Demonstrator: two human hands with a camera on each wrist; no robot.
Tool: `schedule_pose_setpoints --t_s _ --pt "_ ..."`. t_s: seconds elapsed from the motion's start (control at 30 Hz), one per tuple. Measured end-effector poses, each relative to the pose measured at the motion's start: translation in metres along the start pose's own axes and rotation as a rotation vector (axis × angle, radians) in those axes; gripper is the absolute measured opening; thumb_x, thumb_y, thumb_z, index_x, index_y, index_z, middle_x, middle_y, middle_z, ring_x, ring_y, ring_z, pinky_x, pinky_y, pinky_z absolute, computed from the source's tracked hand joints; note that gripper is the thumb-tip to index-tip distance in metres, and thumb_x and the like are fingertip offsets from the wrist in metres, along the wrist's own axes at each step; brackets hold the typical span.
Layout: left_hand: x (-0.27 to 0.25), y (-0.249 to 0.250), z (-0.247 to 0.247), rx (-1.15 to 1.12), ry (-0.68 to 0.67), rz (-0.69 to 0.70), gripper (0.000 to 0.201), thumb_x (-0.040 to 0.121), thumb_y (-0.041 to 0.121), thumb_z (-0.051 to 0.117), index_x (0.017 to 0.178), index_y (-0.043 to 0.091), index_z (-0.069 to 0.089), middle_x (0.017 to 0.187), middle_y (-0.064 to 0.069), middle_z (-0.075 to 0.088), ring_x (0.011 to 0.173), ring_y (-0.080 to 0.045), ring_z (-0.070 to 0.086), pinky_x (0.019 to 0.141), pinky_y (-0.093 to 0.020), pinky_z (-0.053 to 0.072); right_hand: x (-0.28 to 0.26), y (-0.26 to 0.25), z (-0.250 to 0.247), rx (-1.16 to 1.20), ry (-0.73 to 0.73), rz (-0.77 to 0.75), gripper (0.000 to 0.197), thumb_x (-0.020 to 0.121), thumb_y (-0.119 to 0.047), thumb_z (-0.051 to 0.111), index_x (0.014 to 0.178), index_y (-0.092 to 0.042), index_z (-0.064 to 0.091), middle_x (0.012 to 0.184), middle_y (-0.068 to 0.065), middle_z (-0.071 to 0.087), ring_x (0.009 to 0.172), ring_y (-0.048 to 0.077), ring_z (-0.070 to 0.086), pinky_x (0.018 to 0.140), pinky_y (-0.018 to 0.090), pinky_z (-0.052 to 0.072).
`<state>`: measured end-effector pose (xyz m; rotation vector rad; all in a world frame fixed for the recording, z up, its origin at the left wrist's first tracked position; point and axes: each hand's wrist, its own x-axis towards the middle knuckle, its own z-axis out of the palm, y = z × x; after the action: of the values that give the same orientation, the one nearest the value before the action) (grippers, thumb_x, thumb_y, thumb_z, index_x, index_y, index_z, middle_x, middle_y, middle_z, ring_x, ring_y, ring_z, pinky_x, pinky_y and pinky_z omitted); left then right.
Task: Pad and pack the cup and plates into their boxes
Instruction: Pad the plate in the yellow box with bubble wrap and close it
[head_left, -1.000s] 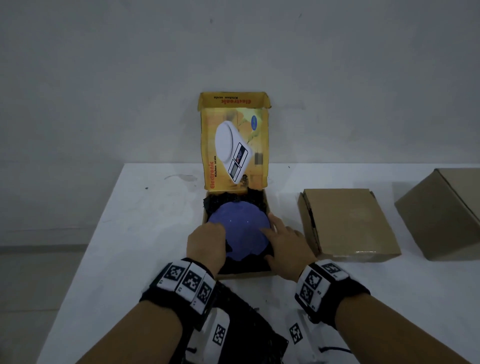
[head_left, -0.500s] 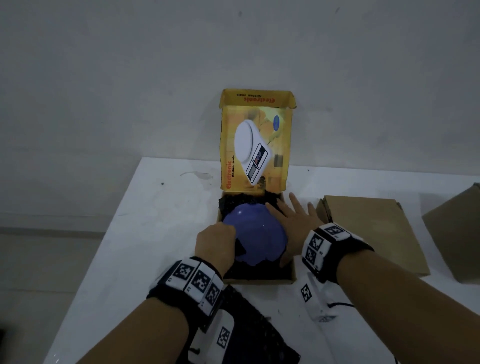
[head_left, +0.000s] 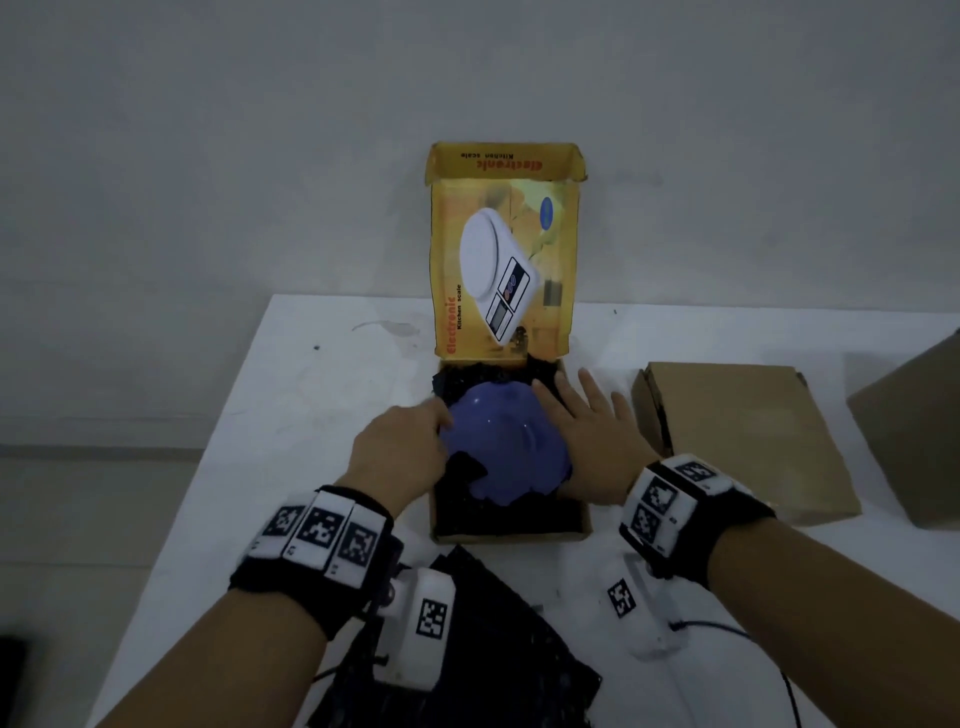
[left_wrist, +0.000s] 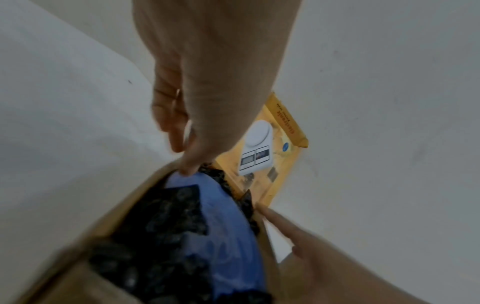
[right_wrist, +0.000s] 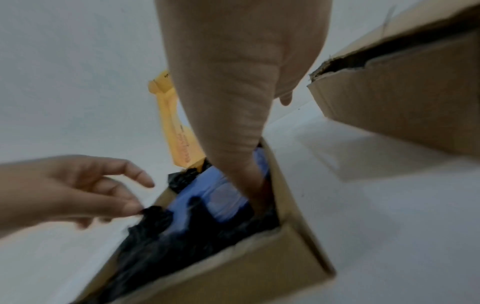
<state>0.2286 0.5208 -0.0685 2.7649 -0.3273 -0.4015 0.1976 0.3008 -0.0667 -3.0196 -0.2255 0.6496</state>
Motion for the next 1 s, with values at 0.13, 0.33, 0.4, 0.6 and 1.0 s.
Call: schedule_pose_setpoints --t_s 0.13,0.33,0.4,0.6,1.0 --pt "-0.003 -0.014 0.013 -0.302 0.043 0.038 0.05 0.076 0.014 0.073 0.121 0.02 0.051 0.107 -0.002 0.057 0.08 -0.021 0.058 0.069 -0.026 0.038 -0.038 -0.03 0.018 0.171 0.406 -0.271 0.033 0.08 -0.013 0.058 0.113 -0.013 0.057 0.106 0.012 0.057 0.1 0.034 0.054 0.078 0.037 0.043" --pt "-0.012 -0.029 0.03 -0.609 0.127 0.051 0.053 0.08 0.007 0.071 0.121 0.034 0.049 0.112 0.003 0.053 0.07 -0.013 0.059 0.071 -0.03 0.049 -0.076 -0.078 0.069 0.229 0.009 -0.357 0.047 0.077 -0.057 0.063 0.099 -0.017 0.054 0.101 0.003 0.058 0.089 0.023 0.055 0.07 0.034 0.046" --pt "-0.015 -0.03 0.031 -0.646 0.142 0.053 0.051 0.081 0.006 0.069 0.12 0.033 0.049 0.114 0.004 0.052 0.068 -0.008 0.058 0.068 -0.026 0.047 -0.077 -0.082 0.075 0.227 -0.026 -0.325 0.049 0.075 -0.056 0.066 0.104 -0.019 0.051 0.106 0.003 0.054 0.096 0.024 0.053 0.074 0.035 0.047" --pt "-0.015 -0.032 0.038 -0.692 0.152 0.013 0.066 0.086 0.01 0.065 0.142 0.029 0.035 0.132 0.015 0.039 0.073 -0.007 0.057 0.07 -0.019 0.043 -0.079 -0.068 0.055 0.64 -0.008 -0.299 0.019 0.082 -0.029 0.069 0.077 -0.017 0.055 0.077 -0.007 0.054 0.073 0.014 0.054 0.066 0.028 0.042" --pt "-0.004 -0.042 0.052 -0.922 0.026 -0.015 0.047 0.094 0.013 0.053 0.131 0.04 0.045 0.131 0.016 0.054 0.104 -0.021 0.062 0.085 -0.034 0.052 -0.007 -0.011 -0.01 1.123 0.499 0.379 0.016 0.093 -0.028 0.055 0.1 -0.014 0.052 0.102 0.01 0.065 0.093 0.027 0.062 0.083 0.043 0.053"
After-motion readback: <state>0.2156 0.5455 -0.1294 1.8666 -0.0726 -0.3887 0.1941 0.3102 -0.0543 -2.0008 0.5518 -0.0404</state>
